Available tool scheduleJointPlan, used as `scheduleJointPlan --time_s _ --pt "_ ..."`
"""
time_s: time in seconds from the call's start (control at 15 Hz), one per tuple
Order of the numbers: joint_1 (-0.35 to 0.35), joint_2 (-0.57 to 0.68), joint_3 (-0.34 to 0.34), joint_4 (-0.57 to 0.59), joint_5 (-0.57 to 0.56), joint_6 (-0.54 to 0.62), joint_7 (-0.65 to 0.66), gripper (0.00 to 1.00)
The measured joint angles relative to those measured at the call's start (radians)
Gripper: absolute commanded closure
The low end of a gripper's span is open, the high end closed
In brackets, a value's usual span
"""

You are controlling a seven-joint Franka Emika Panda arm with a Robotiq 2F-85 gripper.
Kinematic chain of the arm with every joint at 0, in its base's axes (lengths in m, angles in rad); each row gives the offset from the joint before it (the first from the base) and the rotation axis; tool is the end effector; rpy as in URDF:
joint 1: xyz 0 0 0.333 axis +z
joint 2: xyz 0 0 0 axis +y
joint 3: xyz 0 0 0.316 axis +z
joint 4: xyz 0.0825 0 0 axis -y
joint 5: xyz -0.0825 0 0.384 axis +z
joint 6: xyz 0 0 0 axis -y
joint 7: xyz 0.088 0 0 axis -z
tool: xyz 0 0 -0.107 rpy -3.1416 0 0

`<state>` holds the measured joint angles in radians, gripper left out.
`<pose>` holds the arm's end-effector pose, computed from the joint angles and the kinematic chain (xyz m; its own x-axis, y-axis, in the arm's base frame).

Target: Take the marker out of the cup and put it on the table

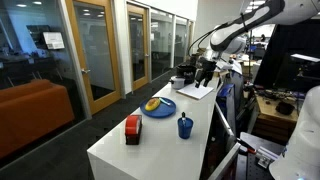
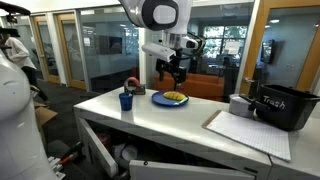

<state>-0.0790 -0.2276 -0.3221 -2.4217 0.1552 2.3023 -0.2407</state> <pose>0.4326 -0.1812 0.4004 0.9572 -0.2602 0.1267 -0.2376 -0.9565 -0.1694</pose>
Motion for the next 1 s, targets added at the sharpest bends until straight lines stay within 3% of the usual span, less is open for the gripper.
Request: scheduleJointPlan --time_s 1.0 --pt "-0.002 0.000 0.026 -0.007 -0.001 0.000 0.000 0.00"
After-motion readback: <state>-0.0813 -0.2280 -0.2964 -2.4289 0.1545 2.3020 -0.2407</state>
